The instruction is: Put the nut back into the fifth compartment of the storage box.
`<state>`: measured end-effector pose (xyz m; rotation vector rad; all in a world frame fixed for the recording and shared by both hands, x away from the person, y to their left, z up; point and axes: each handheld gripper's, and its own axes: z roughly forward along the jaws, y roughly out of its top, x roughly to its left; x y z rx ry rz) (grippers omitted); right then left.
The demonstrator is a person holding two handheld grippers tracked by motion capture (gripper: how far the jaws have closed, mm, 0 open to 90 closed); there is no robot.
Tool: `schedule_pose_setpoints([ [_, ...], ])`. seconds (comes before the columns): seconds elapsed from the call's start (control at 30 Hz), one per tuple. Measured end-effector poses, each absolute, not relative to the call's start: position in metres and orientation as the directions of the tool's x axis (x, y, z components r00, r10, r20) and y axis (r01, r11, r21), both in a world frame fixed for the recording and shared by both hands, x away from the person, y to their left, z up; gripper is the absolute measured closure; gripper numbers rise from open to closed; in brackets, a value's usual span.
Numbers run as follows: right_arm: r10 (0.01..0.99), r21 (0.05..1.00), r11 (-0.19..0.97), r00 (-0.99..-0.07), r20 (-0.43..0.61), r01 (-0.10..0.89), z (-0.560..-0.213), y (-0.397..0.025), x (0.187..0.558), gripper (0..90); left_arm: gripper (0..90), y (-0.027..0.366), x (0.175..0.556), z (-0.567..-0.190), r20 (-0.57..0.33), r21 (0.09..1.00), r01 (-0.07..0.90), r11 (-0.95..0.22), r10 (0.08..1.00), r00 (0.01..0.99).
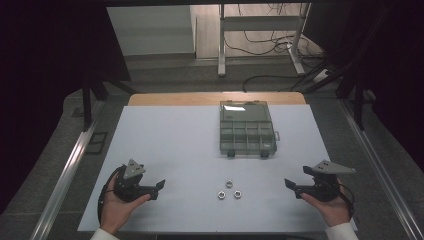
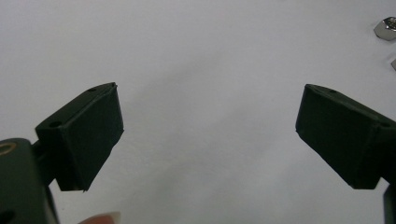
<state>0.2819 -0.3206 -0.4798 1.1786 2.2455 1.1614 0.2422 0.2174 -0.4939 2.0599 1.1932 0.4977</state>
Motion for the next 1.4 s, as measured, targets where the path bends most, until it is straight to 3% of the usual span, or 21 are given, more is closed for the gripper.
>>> schedule_pose_setpoints([
  [0.6,0.815,0.790,0.319,-0.577,0.054,0.524,-0.472,-0.323,0.284,14.2,7.3,0.219,0.238,-0.496,0.004,0.722,0.589,-0.362,0.854,0.520],
  [1.4,0.754,0.735,0.443,-0.657,0.004,0.513,-0.461,-0.297,0.287,14.9,8.4,0.216,0.239,-0.496,0.017,0.718,0.588,-0.373,0.853,0.521],
])
